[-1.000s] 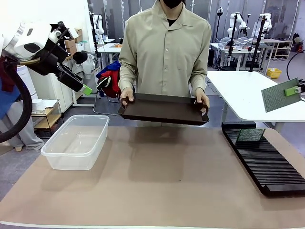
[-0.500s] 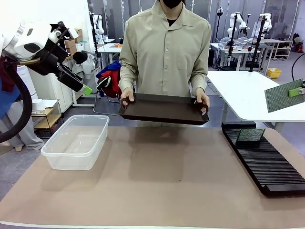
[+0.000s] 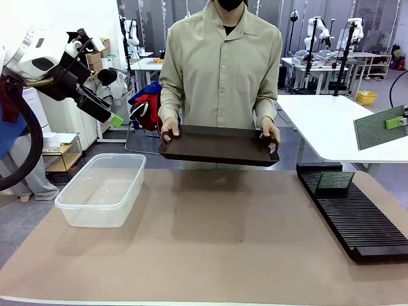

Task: Sort PCBs into racks and boxes based on the side picked up.
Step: If the short side of the Blank PCB is picked up, insert it into the PCB Rack ; if the long side is picked up, place it in the Organizing box.

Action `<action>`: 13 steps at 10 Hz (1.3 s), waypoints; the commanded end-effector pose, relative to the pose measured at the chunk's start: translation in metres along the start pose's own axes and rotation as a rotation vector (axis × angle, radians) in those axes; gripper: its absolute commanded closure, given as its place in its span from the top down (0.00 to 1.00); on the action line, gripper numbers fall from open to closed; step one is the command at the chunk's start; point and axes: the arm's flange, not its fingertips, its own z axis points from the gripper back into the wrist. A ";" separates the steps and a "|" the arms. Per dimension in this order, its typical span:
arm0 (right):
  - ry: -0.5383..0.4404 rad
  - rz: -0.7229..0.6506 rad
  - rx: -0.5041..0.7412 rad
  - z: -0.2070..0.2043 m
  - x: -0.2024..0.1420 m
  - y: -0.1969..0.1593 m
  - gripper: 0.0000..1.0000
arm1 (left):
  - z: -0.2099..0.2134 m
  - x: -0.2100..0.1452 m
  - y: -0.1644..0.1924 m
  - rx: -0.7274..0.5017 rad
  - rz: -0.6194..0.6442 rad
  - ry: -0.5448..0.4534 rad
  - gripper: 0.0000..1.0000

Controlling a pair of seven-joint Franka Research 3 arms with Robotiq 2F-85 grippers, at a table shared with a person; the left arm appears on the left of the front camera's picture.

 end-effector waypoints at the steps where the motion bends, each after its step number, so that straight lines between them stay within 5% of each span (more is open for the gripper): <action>1: 0.031 0.077 0.033 -0.004 -0.010 -0.009 0.02 | 0.000 -0.001 0.002 -0.008 0.004 0.002 1.00; 7: 0.070 0.436 0.025 -0.011 -0.054 -0.006 0.02 | 0.000 -0.001 0.002 -0.008 0.004 0.002 1.00; 13: 0.049 0.449 -0.044 -0.002 -0.106 -0.028 0.02 | 0.000 -0.001 0.002 -0.008 0.004 0.002 1.00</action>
